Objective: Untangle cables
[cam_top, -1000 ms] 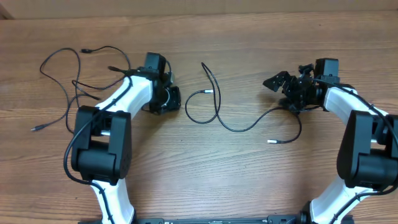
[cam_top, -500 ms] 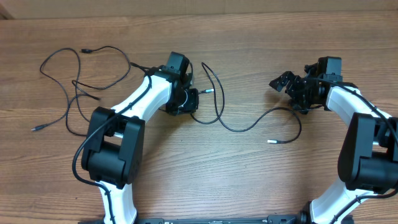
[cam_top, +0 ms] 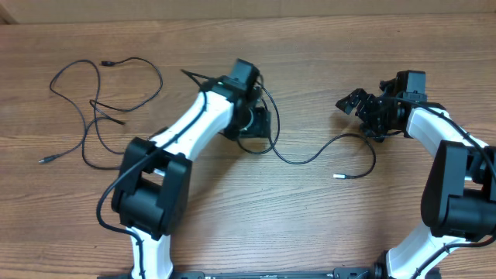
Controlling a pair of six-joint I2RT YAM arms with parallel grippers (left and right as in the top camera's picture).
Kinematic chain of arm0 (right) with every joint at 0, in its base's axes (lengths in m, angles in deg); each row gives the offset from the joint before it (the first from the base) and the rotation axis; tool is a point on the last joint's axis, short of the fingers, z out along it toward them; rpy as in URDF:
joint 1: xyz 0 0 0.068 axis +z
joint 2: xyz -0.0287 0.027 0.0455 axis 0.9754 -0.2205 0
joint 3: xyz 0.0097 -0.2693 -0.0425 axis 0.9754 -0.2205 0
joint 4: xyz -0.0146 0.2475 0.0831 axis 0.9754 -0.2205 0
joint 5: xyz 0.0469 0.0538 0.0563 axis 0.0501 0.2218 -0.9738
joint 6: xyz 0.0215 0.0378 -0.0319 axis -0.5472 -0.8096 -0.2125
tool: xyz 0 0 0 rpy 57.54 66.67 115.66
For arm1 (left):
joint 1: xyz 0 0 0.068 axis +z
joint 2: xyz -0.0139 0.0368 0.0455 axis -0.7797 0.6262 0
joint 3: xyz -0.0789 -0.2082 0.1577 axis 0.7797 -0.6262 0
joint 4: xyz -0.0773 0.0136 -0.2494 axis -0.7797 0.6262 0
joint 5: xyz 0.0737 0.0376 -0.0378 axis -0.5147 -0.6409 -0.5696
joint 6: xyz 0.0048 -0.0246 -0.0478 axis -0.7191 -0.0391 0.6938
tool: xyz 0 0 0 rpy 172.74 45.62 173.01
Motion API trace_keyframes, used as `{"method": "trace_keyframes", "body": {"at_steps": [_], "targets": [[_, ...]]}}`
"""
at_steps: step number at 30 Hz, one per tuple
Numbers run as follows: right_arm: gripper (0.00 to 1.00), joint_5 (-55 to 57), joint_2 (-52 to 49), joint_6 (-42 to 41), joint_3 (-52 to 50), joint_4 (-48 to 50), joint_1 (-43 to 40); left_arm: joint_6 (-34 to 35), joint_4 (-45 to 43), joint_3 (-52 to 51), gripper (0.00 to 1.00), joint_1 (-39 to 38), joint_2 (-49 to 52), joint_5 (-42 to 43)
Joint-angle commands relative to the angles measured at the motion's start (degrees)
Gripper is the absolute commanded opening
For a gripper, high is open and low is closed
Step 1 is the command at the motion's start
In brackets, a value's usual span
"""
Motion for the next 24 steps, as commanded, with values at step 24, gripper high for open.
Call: {"method": "trace_keyframes", "body": {"at_steps": [24], "targets": [[1.0,3.9,-0.4,0.4,-0.3,-0.3,-0.4,13.8,-3.5,0.9,0.71,-11.5,4.1,-20.0]]}}
